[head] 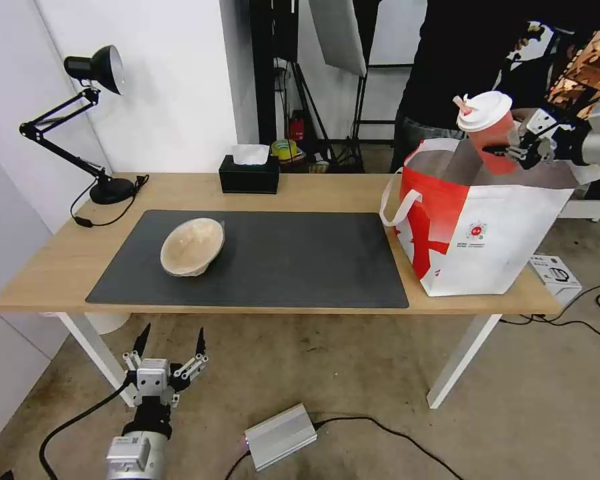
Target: Pick up the trash from the table and place it into the takeout bag.
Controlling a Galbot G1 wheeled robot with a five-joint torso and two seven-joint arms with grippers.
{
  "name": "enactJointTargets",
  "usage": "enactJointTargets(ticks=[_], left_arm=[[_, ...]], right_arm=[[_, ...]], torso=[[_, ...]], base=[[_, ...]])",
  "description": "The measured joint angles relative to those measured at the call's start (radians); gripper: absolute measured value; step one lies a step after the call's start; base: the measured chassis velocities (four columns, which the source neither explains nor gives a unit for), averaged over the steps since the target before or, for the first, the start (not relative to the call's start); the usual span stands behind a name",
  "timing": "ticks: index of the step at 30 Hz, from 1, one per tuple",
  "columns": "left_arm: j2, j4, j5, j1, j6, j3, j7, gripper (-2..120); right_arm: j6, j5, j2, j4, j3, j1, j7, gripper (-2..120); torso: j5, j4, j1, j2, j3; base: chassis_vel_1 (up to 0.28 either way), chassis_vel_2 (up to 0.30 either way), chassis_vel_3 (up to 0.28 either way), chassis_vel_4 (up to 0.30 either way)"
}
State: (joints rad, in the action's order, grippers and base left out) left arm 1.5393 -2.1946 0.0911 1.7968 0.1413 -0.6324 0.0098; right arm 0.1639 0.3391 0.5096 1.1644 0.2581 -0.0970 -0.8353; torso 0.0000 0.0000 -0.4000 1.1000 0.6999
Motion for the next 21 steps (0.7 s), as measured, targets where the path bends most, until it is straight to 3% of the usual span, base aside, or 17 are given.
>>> enactJointTargets(ticks=[21], left_arm=[[0.004, 0.012, -0.002, -0.005, 0.008, 0.004, -0.001, 100]], right_arm=[[-0.087, -0.068, 0.022, -0.041, 0.056, -0.053, -0.061, 4]], torso=[[-0.0001, 0.0000, 0.000, 0.000, 0.000]], base=[[0.000, 0.000, 0.000, 0.000]])
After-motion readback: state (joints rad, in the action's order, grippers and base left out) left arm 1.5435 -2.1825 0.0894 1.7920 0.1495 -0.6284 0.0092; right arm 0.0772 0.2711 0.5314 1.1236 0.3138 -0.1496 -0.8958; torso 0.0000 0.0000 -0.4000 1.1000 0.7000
